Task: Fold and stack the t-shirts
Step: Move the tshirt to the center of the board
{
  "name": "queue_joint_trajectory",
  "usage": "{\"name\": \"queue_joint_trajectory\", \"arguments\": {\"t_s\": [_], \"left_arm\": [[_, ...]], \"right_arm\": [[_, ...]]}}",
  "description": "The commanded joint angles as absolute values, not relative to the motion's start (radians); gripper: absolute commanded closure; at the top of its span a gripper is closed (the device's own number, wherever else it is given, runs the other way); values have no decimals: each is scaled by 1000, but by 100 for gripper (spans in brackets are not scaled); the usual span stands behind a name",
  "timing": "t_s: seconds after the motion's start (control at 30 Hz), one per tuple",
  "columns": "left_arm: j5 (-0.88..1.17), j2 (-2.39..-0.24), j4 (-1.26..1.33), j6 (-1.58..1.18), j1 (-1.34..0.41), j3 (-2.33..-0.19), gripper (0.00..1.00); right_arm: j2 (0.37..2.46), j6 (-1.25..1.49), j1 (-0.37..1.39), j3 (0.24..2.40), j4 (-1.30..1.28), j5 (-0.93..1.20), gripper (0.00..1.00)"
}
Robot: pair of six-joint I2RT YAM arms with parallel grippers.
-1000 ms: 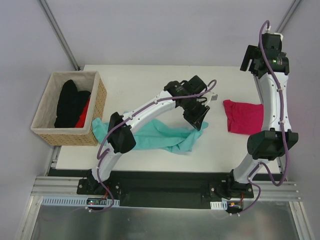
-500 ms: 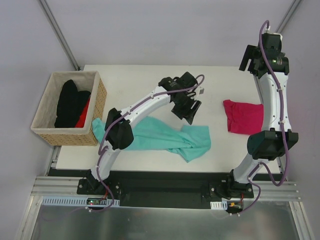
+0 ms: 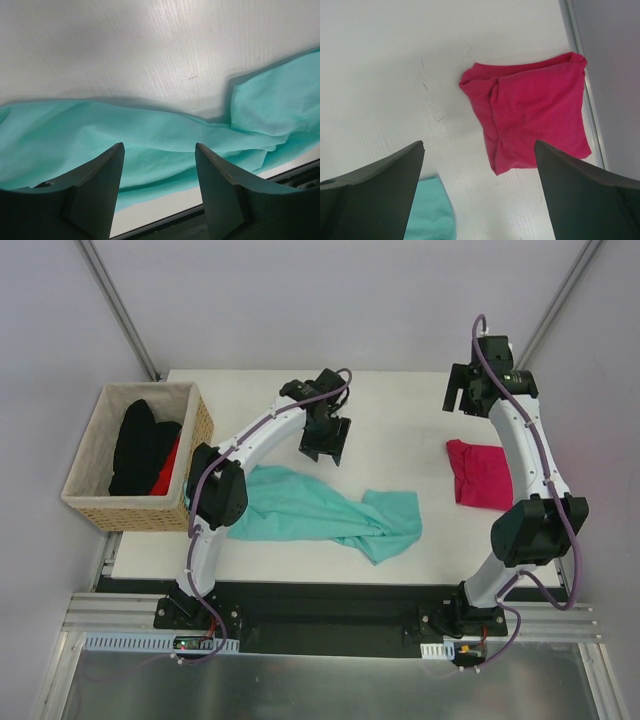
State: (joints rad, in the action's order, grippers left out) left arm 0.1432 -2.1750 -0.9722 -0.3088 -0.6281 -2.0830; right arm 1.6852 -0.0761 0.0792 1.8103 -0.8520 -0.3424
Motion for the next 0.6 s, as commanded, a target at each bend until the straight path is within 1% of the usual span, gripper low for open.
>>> {"name": "queue_joint_trajectory", "arguments": {"t_s": [0.0, 0.13, 0.33, 0.57], "left_arm": [[55, -2071, -979, -386, -604, -2013, 41], [9, -2036, -976, -452, -560, -1887, 39], [-47, -2017, -965, -523, -517, -1784, 36], [-75, -2054, -960, -538, -453, -1813, 36]], "right_arm": [[1637, -48, 115, 1778, -822, -348, 4], [1643, -52, 121, 1781, -822, -350, 4], [1651, -72, 123, 1830, -836, -362, 4], [1655, -66, 121, 1838, -845, -348, 3]]}}
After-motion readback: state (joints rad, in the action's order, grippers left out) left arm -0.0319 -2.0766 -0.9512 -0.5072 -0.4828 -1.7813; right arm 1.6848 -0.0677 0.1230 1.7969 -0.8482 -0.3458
